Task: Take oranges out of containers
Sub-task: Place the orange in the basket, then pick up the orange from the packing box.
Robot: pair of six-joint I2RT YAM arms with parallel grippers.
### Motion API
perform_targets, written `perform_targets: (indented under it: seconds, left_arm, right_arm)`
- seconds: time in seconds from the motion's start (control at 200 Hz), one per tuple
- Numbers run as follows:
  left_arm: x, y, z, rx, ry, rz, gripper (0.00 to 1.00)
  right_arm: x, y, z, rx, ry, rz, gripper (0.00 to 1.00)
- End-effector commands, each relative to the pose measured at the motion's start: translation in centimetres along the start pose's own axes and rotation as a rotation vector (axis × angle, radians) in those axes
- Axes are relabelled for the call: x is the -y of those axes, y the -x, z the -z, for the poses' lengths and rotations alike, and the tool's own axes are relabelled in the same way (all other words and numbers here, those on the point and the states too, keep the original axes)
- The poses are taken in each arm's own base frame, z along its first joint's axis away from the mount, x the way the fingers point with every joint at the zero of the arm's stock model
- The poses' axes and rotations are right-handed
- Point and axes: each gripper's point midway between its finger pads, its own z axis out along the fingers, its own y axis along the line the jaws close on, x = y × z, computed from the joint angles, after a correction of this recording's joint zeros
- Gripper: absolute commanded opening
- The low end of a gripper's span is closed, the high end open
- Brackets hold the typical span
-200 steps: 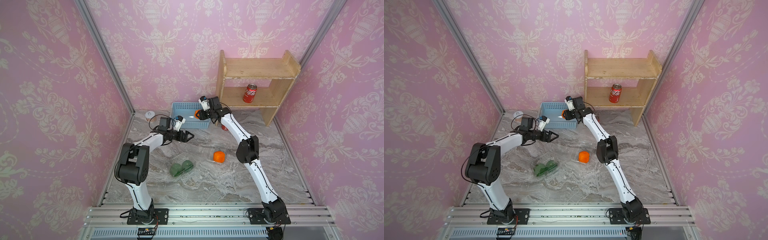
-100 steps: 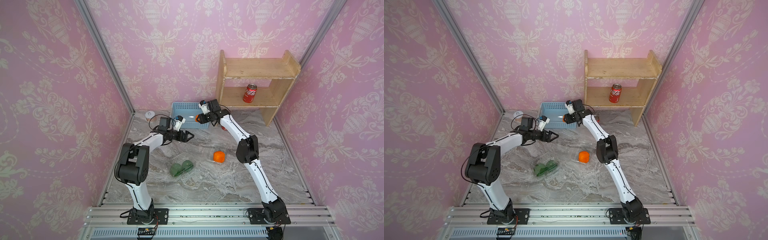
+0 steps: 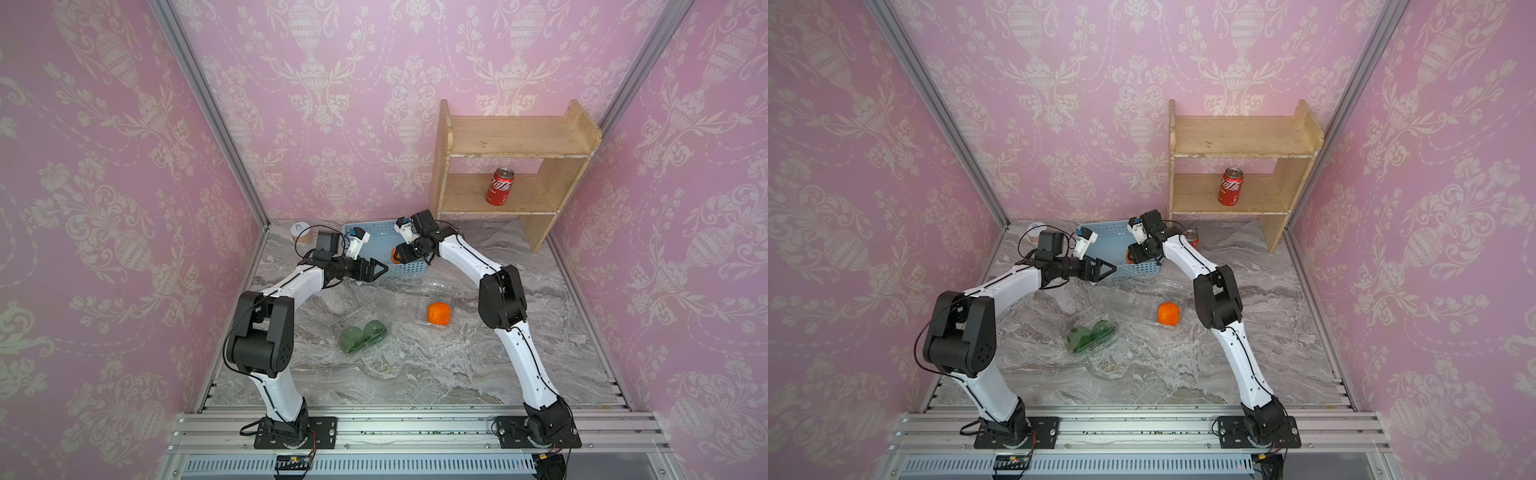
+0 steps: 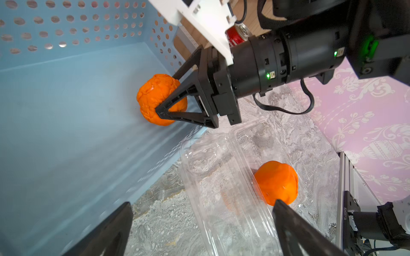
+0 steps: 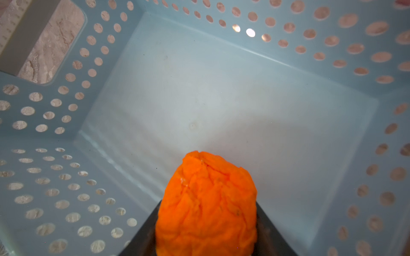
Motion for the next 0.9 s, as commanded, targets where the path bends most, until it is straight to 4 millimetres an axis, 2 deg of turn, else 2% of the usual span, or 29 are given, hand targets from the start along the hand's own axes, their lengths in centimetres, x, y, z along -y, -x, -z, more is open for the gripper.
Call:
perform_targets:
  seconds: [0.0,0.115,0.275,0.385,0.48,0.54,0.615,0.69,0.76,0.77,0.775,0.795,0.896]
  left_arm:
    - [0.5,-0.1,0.7,-0.003,0.003,-0.016,0.99]
    - [0.3,-0.1,0.5,-0.002,0.001,-0.008,0.99]
    - [0.5,-0.1,0.5,0.006,-0.007,-0.001,0.99]
    - [0.7,0.0,0.7,0.016,-0.007,-0.003,0.99]
    - [0.8,-0.1,0.7,0.016,-0.009,-0.002,0.99]
    - [0.7,-0.2,0.7,0.013,-0.005,-0.003,0.99]
    - [0.5,-0.3,0.6,0.009,0.003,-0.007,0.99]
    - [0.4,-0.3,0.6,0.008,0.009,-0.013,0.99]
    - [0.2,-0.4,0.5,0.009,0.011,-0.015,0.99]
    - [0.2,-0.4,0.4,0.009,0.010,-0.016,0.99]
    - [0.2,-0.4,0.4,0.010,0.010,-0.017,0.99]
    - [0.1,-0.4,0.4,0.011,0.011,-0.014,0.99]
    - [0.0,-0.4,0.1,0.012,0.002,-0.011,0.99]
  right_arm:
    - [-1.2,2.2,3.3,0.084,-0.010,0.053,0.51]
    - [-1.0,3.7,4.2,0.132,-0.035,0.041,0.54]
    - [-0.4,5.6,3.0,0.134,-0.059,0.033,0.75]
    - [-0.1,6.1,2.4,0.129,-0.070,0.036,0.83]
    - [-0.4,6.0,3.6,0.123,-0.080,0.068,0.85]
    - [-0.5,6.0,5.5,0.127,-0.105,0.103,0.85]
    - [-0.9,5.0,8.3,0.121,-0.129,0.145,0.84]
    - [-1.6,2.9,11.3,0.098,-0.136,0.166,0.81]
    - [-2.1,-0.2,13.4,0.053,-0.139,0.166,0.79]
    - [-2.1,-0.9,13.2,0.037,-0.138,0.163,0.78]
    - [-2.3,-0.8,13.8,0.046,-0.138,0.166,0.78]
    - [-2.4,-1.7,14.4,0.032,-0.139,0.161,0.78]
    - [-3.0,-6.4,15.7,-0.045,-0.149,0.134,0.76]
